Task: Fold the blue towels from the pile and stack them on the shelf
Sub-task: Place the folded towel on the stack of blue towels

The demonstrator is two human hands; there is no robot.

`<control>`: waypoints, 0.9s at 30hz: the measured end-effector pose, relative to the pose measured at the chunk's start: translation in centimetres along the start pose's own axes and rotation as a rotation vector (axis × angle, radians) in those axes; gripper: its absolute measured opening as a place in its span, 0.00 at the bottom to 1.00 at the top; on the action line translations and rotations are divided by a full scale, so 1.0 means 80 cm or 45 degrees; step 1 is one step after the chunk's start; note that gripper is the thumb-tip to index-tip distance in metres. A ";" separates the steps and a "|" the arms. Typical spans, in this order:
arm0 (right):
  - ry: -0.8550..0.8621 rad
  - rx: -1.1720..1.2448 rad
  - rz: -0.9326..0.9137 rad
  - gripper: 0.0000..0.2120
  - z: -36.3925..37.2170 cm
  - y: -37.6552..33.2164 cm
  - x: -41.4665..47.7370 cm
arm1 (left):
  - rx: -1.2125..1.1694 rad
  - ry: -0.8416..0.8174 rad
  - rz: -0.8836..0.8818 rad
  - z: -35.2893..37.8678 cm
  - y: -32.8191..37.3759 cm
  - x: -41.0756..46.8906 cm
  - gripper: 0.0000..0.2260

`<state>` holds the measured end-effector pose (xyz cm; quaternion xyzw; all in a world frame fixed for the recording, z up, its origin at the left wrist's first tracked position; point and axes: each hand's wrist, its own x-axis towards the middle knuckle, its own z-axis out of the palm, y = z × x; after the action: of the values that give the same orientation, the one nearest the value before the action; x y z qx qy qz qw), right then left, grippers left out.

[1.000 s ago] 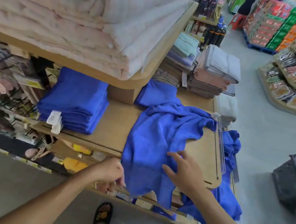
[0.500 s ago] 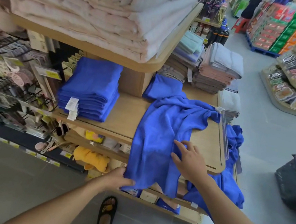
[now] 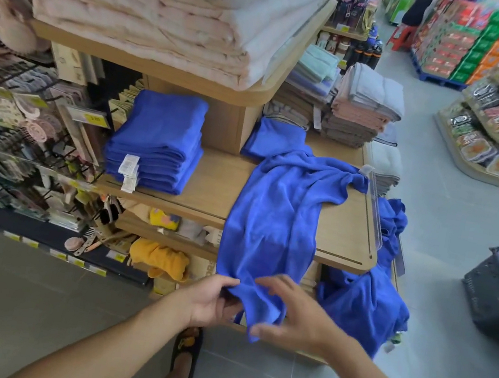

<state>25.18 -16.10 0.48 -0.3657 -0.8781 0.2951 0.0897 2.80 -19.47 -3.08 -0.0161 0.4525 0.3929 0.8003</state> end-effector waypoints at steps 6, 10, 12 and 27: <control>0.442 0.138 0.126 0.14 0.022 -0.025 -0.014 | 0.092 -0.038 -0.007 0.033 0.013 -0.018 0.12; 0.689 0.477 0.236 0.14 -0.004 -0.034 -0.008 | 0.698 -0.028 -0.036 0.050 0.049 -0.036 0.21; 0.802 0.656 0.281 0.13 -0.018 -0.037 -0.003 | 1.313 0.198 0.127 0.066 0.081 -0.038 0.28; 0.887 0.718 0.424 0.19 -0.067 -0.039 0.023 | 2.462 0.594 1.403 0.269 0.312 0.123 0.12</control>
<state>24.02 -14.13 6.49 -0.5401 -0.6110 0.3920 0.4258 4.79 12.00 10.59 0.7366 0.6495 0.1650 0.0918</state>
